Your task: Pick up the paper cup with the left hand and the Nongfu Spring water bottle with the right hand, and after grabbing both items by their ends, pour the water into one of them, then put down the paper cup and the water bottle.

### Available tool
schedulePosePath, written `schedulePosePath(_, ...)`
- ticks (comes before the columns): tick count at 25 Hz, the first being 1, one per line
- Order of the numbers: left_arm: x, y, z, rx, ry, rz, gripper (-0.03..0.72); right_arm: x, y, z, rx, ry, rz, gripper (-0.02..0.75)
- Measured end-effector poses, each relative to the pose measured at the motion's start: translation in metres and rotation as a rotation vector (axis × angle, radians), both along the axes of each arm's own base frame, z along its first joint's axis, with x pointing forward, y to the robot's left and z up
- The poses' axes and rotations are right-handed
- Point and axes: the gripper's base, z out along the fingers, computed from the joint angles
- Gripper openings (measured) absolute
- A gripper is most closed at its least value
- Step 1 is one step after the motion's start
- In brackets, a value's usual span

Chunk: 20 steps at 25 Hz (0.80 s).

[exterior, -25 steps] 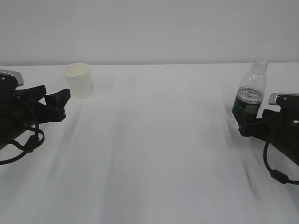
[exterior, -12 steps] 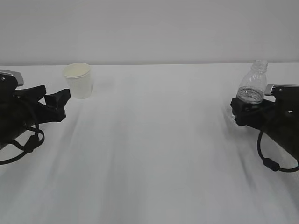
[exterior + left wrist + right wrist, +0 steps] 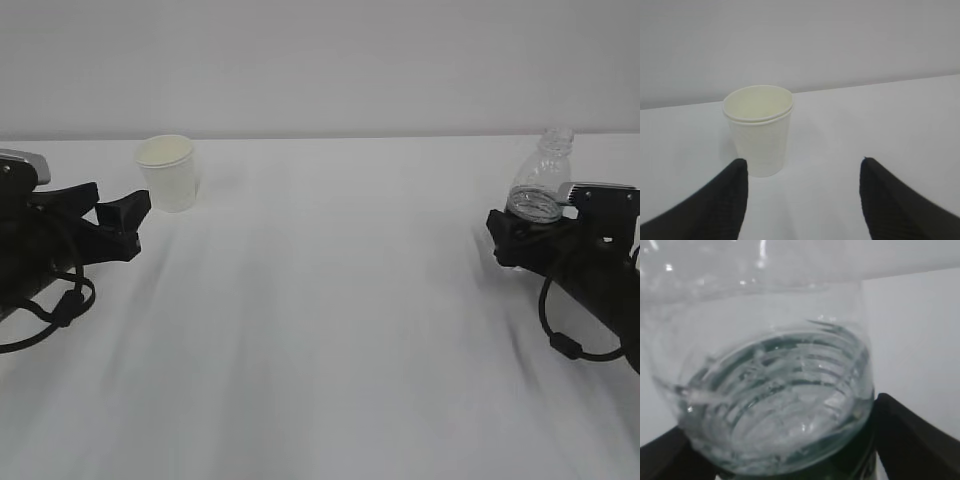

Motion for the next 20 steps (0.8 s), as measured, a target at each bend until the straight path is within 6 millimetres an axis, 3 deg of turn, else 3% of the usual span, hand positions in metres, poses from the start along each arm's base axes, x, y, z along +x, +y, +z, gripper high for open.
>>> schedulePosePath(12, 0.0000, 0.0000, 0.0000, 0.000, 0.000, 0.000, 0.504, 0.0069, 0.0002, -0.0001, 0.003, -0.016, 0.003, 0.644)
schedulePosePath(20, 0.0000, 0.0000, 0.0000, 0.000, 0.000, 0.000, 0.503, 0.0070, 0.0007, 0.0000, 0.002, -0.016, 0.008, 0.542)
